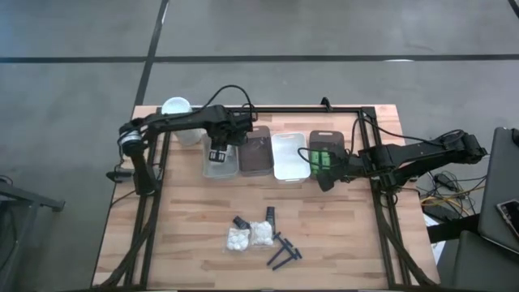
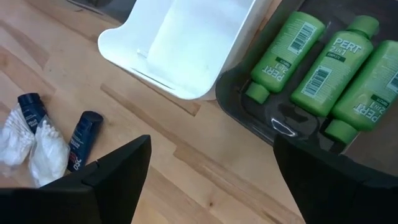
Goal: Pick & Place Travel size toiletries
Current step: Put the left cotton pack in the left white bin
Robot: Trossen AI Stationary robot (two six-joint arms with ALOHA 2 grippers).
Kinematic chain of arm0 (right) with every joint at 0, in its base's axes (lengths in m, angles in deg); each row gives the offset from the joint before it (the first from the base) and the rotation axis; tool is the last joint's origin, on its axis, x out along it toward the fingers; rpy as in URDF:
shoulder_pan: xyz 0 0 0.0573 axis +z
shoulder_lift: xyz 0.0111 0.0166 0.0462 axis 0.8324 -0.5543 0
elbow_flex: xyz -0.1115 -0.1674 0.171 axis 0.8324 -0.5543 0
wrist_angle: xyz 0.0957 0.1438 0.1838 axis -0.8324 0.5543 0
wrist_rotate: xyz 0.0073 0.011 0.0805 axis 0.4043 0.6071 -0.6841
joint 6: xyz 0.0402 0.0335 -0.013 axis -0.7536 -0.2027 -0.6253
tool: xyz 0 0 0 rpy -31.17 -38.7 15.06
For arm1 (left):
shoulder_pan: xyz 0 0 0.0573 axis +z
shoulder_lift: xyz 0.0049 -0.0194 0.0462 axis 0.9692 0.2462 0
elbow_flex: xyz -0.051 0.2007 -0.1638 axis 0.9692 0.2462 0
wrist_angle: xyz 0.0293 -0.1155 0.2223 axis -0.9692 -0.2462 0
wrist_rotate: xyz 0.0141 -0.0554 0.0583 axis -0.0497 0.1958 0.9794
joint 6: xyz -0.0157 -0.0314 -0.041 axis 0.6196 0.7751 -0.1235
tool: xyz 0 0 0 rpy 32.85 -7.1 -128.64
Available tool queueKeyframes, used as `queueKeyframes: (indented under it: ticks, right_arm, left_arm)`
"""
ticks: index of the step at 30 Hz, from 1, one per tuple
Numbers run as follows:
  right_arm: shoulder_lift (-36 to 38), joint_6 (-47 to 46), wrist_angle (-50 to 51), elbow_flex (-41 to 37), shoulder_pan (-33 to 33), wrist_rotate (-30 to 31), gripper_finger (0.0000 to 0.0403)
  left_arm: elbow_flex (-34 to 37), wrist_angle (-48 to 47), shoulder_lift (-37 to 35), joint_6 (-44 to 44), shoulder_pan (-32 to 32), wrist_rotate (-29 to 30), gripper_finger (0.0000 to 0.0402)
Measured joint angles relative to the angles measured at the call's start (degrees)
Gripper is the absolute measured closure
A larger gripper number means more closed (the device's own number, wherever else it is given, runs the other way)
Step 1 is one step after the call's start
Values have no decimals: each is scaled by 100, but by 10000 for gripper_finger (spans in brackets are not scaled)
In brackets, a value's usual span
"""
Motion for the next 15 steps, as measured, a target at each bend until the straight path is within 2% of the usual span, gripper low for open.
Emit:
queueKeyframes:
  ticks: [4, 6, 8, 10, 12, 15]
  right_arm:
    - [1, 27, 1, 0, 0, -7, 56]
    - [0, 58, 1, 0, 0, -51, 47]
    - [0, 62, 2, 0, 0, -87, 40]
    - [0, 78, 0, 0, 0, -108, 38]
    - [0, 142, -7, 0, 0, -113, 38]
    - [0, 181, -39, 0, 0, -128, 42]
  left_arm:
    - [0, -50, -357, 620, -58, 471, 200]
    - [0, -171, -633, 780, -150, 461, 159]
    - [2, -245, -976, 915, -355, 66, 125]
    - [2, -202, -1372, 1047, -668, -569, 104]
    - [2, -41, -1698, 1141, -1114, -1174, 96]
    - [118, 483, -1991, 1368, -1965, -1605, 100]
